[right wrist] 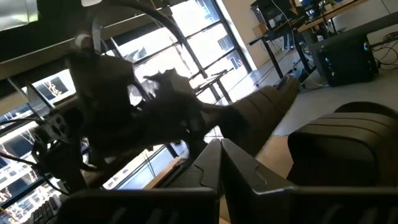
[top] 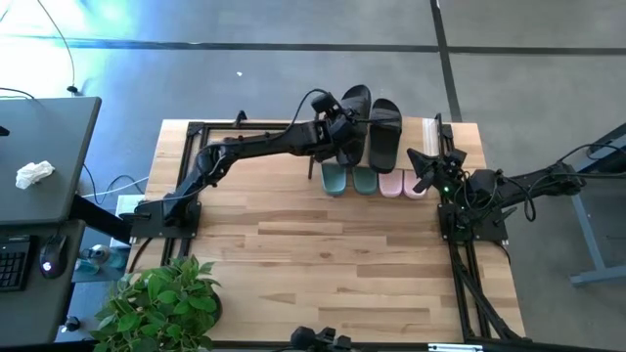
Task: Pick and place slides into the shelf
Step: Put the black slide on the shelf
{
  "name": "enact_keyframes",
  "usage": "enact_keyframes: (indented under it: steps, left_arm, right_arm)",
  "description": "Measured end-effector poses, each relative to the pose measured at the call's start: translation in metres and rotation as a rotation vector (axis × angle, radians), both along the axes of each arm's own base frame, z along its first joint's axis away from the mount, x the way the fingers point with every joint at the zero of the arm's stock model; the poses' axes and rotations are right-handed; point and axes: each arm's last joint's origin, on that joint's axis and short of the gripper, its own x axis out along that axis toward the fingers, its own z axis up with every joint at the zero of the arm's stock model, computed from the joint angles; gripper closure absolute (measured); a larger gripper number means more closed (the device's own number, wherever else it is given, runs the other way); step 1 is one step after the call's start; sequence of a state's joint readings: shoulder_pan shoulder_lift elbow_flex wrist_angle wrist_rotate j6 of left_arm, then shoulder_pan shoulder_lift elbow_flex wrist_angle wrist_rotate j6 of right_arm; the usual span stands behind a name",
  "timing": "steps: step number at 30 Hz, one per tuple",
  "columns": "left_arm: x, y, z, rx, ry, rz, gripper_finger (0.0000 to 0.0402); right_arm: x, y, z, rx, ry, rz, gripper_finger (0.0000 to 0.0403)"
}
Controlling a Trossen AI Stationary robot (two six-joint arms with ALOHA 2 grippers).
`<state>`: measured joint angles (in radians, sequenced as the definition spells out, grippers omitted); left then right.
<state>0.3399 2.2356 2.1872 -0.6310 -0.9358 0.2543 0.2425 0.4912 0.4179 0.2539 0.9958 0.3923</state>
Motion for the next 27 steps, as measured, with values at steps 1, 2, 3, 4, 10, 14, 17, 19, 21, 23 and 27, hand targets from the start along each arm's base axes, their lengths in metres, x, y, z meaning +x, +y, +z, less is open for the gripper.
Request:
enact_keyframes:
  steps: [1, 2, 3, 4, 10, 14, 17, 19, 21, 23, 27]
  left_arm:
    - [0.001, 0.0, -0.004, -0.012, 0.017, -0.006, 0.0401]
    - [0.002, 0.001, -0.01, -0.02, 0.033, -0.01, 0.0401]
    - [0.006, 0.002, -0.015, -0.013, 0.038, -0.01, 0.0401]
    - [0.007, 0.003, -0.017, -0.008, 0.044, -0.008, 0.0401]
    - [0.009, 0.003, -0.023, -0.009, 0.062, -0.009, 0.0401]
    - [0.009, 0.003, -0.023, -0.013, 0.061, -0.014, 0.0401]
    - [0.009, 0.004, -0.023, -0.014, 0.06, -0.014, 0.04]
    - [0.009, 0.005, -0.023, -0.015, 0.058, -0.014, 0.0397]
    - [0.008, 0.006, -0.023, -0.02, 0.051, -0.019, 0.039]
    - [0.01, 0.007, -0.023, -0.034, 0.035, -0.043, 0.0381]
    - [0.012, 0.006, -0.021, -0.049, 0.0, -0.081, 0.0362]
  right_arm:
    - [0.0, 0.0, 0.0, 0.0, 0.0, 0.0, 0.0403]
    - [0.0, 0.0, 0.0, 0.0, 0.0, 0.0, 0.0403]
    - [0.0, 0.0, 0.0, 0.0, 0.0, 0.0, 0.0403]
    - [0.0, 0.0, 0.0, 0.0, 0.002, 0.0, 0.0403]
    - [0.0, 0.0, 0.0, 0.007, -0.005, 0.001, 0.0403]
    - [0.0, 0.0, 0.0, 0.007, -0.004, 0.001, 0.0403]
    - [0.0, 0.0, 0.0, 0.007, -0.004, 0.001, 0.0403]
    - [0.0, 0.0, 0.0, 0.007, -0.005, 0.001, 0.0403]
    - [0.0, 0.0, 0.0, 0.007, -0.004, 0.001, 0.0403]
    - [0.0, 0.0, 0.0, 0.007, -0.005, 0.001, 0.0403]
    - [0.0, 0.0, 0.0, 0.007, -0.004, 0.001, 0.0403]
